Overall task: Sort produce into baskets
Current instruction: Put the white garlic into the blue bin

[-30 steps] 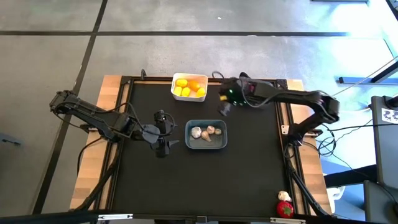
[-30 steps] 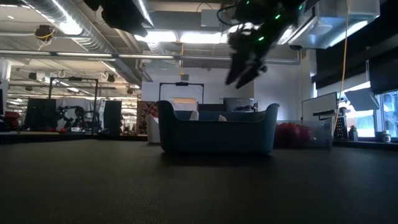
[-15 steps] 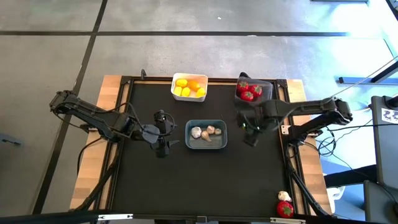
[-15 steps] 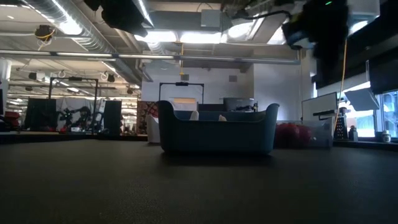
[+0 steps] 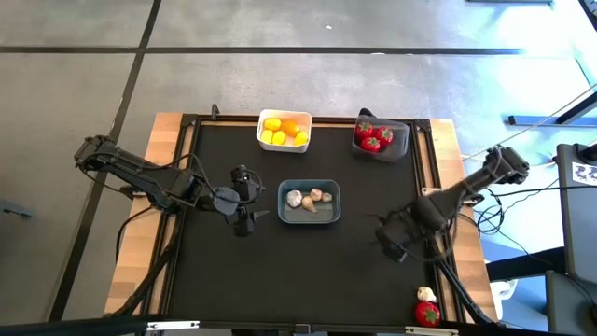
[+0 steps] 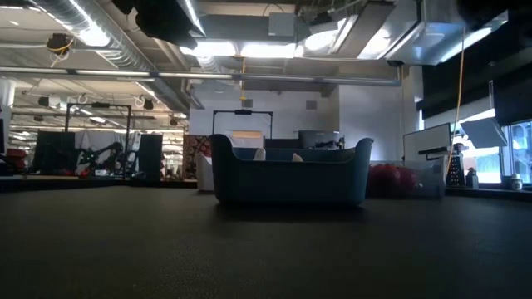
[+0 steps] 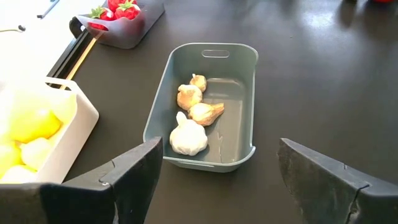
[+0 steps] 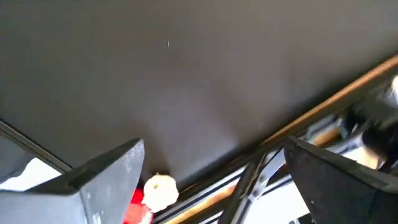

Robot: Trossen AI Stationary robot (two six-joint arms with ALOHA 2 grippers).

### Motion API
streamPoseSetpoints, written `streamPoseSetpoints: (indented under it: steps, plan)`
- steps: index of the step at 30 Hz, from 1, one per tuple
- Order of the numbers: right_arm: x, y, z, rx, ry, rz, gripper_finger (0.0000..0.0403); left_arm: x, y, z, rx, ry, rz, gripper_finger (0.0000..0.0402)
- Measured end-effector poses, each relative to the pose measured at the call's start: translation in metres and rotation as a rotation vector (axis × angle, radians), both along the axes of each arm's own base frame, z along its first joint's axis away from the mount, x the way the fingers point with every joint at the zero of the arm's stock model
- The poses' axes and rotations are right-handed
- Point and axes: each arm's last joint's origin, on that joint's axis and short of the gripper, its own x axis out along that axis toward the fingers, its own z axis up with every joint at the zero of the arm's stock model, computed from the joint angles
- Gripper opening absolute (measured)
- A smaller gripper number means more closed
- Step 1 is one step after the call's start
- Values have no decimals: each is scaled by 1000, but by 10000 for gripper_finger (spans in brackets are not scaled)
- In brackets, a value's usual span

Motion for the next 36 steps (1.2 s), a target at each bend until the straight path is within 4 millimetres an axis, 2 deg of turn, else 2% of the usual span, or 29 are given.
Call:
streamPoseSetpoints:
  steps: [10,15,19,29,36]
  plan:
    - [-32,45,-3,23,73,-145,385,0,0,0,-1,0,1,310]
    - [-38,59,-20,71,65,-193,385,0,0,0,-4,-1,3,310]
    - [-38,69,-39,175,73,-228,385,0,0,0,-4,-1,3,310]
    - [-41,75,-80,323,132,-283,385,0,0,0,-5,-2,4,310]
    - [-48,74,-95,355,210,-311,385,0,0,0,-7,-2,5,310]
